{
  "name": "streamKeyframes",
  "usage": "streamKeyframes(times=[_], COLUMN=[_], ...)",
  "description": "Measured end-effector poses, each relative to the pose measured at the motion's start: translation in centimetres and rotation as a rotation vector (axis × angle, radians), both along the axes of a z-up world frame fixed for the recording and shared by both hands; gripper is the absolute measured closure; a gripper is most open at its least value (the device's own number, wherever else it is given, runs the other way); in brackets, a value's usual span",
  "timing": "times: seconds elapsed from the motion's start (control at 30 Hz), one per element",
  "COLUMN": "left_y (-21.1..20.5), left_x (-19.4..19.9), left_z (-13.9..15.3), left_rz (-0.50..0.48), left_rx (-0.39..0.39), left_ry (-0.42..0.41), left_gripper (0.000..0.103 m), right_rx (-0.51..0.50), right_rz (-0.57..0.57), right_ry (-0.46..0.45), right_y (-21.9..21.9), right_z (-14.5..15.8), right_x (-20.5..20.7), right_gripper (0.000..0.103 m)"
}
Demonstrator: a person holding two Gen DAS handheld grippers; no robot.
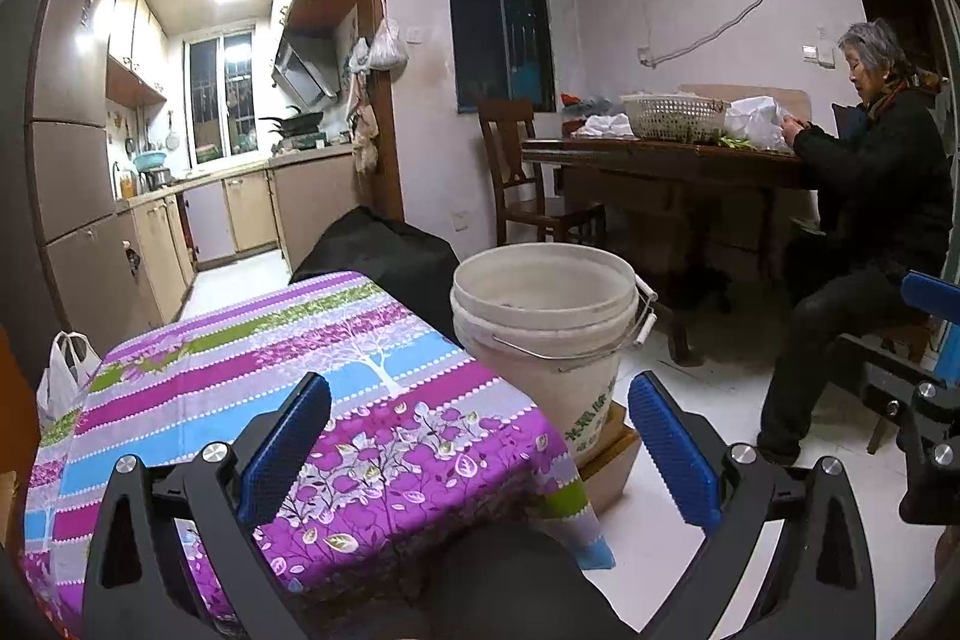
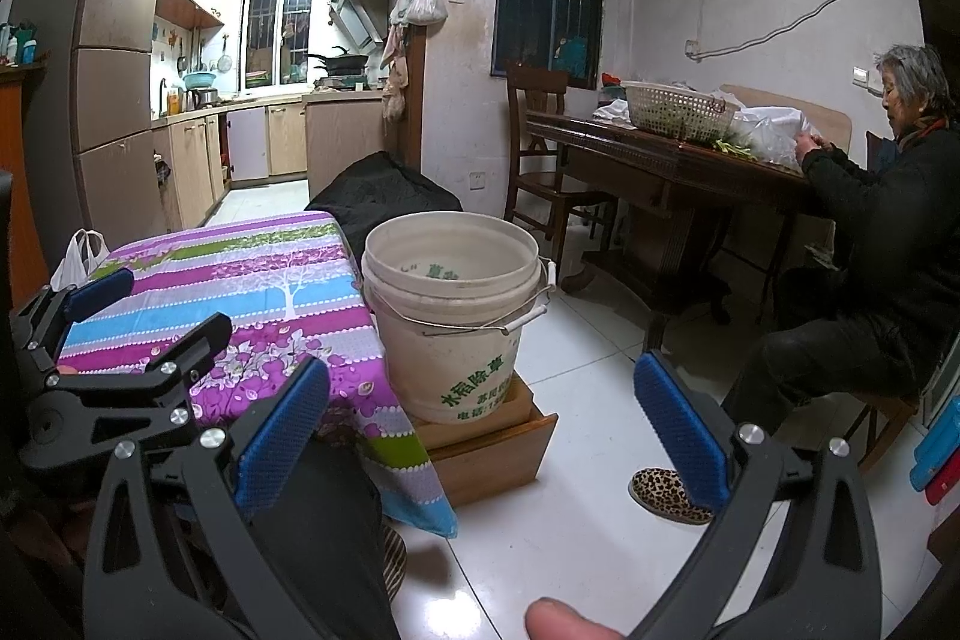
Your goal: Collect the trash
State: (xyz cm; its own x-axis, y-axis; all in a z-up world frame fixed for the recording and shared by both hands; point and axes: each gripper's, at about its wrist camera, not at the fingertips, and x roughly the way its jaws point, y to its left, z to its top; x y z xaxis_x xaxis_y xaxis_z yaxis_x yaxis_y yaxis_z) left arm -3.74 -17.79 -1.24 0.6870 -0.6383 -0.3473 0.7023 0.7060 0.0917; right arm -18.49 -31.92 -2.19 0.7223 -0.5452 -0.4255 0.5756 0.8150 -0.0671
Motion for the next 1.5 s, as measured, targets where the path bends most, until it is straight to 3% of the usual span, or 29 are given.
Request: streamKeyframes(times=[0.1, 0.43, 0.57, 1.5], left_y=[-0.2, -0.4, -0.6, -0.5], left_x=[-0.7, -0.4, 0.8, 0.1], left_z=[0.0, -0.1, -0.2, -0.3], left_rz=[-0.011, -0.024, -0.045, -0.007], left_rx=[0.008, 0.02, 0.032, 0.022], left_ry=[-0.037, -0.016, 0.082, 0.021], left_gripper=[0.004, 0.006, 0.006, 0.005], right_rx=[-0.001, -0.003, -0.005, -0.007], right_rz=[0.001, -0.01, -0.01, -0.01], right_ry=[0.002, -0.009, -0.012, -0.009], right_y=[0.0, -0.1, 0.1, 0.2], right_z=[0.0, 0.9, 0.9, 0.5], right_x=[0.0, -0.1, -0.2, -0.1], right_gripper=[0.005, 0.005, 0.005, 0.005])
